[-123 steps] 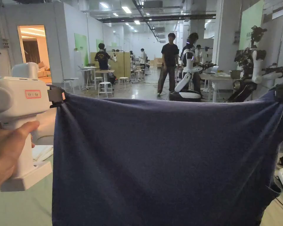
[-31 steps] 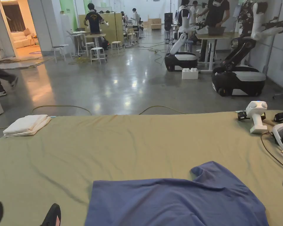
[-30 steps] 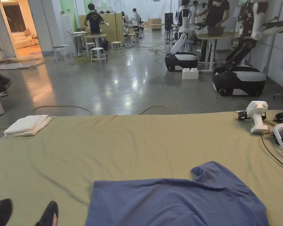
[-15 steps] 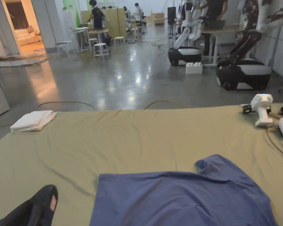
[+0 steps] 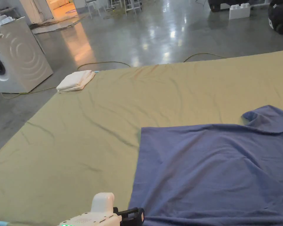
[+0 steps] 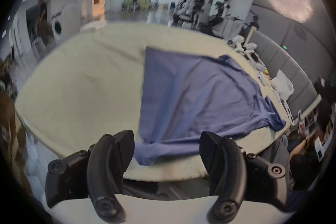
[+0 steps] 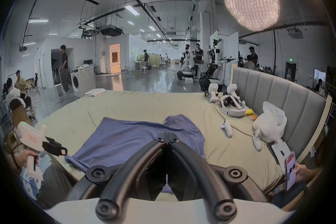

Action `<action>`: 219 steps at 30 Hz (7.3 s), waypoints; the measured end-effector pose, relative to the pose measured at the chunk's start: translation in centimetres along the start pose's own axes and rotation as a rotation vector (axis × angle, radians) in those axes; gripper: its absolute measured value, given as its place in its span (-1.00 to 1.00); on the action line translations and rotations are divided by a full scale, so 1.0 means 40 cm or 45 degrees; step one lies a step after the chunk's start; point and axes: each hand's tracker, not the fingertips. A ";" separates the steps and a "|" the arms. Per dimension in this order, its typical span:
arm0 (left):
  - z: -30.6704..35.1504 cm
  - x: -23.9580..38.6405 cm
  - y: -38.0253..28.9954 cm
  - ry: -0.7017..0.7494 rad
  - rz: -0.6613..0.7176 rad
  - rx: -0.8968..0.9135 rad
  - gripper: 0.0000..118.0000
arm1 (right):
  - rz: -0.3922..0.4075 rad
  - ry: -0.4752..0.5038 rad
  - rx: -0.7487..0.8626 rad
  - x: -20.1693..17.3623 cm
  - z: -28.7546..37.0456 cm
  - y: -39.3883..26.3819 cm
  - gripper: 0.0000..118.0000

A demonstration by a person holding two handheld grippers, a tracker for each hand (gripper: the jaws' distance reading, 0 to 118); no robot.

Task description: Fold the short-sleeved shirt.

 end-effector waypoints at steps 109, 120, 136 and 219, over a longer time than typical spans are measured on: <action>0.429 0.237 0.168 0.085 -0.192 0.915 -1.00 | 0.022 0.017 0.185 -0.032 -0.044 0.128 -1.00; -0.011 0.077 0.141 -0.010 -0.048 0.372 0.38 | -0.009 0.005 -0.050 -0.008 -0.089 0.034 -1.00; -0.365 0.066 0.186 0.199 -0.059 0.038 -0.86 | -0.069 -0.107 -0.243 0.064 -0.143 -0.024 -1.00; 0.611 0.350 0.119 0.085 -0.465 1.229 -1.00 | 0.107 0.118 0.326 -0.081 0.065 0.144 -1.00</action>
